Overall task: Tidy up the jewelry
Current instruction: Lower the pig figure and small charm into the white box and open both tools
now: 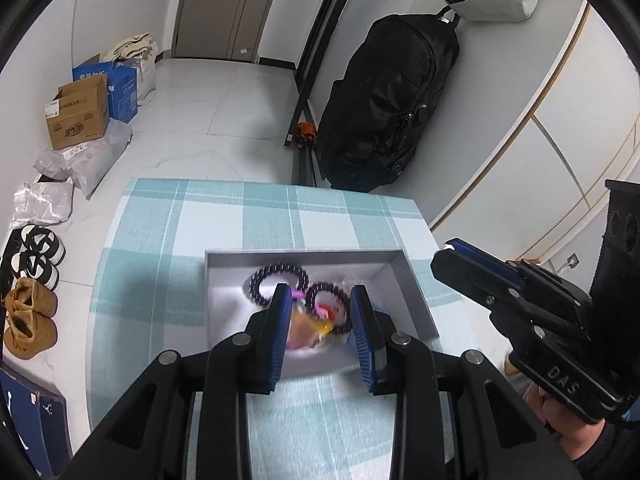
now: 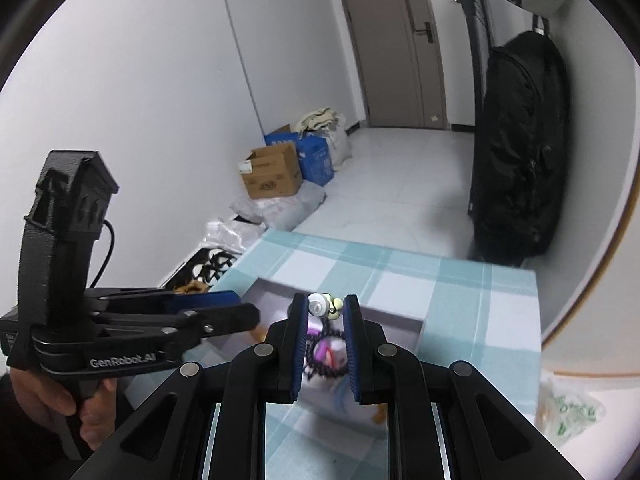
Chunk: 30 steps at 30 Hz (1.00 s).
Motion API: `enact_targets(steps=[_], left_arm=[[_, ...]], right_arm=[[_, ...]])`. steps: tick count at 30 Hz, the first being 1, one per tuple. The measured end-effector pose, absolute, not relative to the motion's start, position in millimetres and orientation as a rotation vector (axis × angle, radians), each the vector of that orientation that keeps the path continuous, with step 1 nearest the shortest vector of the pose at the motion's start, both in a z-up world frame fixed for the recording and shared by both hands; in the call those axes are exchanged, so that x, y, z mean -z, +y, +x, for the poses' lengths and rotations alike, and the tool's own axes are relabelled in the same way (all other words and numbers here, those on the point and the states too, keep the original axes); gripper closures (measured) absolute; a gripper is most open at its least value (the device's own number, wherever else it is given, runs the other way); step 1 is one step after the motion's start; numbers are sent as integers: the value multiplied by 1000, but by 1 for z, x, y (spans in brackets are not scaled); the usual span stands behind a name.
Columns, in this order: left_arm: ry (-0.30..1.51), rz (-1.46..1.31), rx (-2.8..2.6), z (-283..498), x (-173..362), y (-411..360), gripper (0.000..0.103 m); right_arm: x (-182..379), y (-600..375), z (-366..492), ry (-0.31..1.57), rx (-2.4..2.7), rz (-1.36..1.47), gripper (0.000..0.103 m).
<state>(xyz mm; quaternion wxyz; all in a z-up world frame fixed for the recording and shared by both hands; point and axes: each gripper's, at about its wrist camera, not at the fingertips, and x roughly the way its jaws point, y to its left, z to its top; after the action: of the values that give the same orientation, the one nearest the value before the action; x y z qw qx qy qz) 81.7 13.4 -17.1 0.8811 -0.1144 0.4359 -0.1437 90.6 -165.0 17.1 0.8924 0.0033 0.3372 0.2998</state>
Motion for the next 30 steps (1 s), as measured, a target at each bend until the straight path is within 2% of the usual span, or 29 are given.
enact_targets(steps=[7,16,17,18,19,20,21,22,25,30], left_arm=[[946,-235,302,99,29,9,78],[975,-272,317,116,35,9,77],[987,-285,317,118,36,11,72],[996,-298,320,119,37,12,69],[997,-320,324,119,38,14,64],[992,-333,320,118,37,16,56],[985,-341,314,117,36,18,53],[977,-347,316,116,35,19,49],[951,-350,316,111,29,20,48],[915,-308,280,104,22,19,48]], right_arm=[[-5,-167,110,729,-666,64,86],[31,-168,138,874,-706,127,83],[32,-171,140,882,-697,136,78],[33,-173,141,885,-693,148,67],[33,-177,142,886,-692,170,61],[32,-180,142,883,-690,183,51],[30,-184,142,873,-686,198,48],[27,-187,141,861,-684,202,48],[21,-191,137,839,-667,199,40],[15,-194,129,804,-655,200,35]])
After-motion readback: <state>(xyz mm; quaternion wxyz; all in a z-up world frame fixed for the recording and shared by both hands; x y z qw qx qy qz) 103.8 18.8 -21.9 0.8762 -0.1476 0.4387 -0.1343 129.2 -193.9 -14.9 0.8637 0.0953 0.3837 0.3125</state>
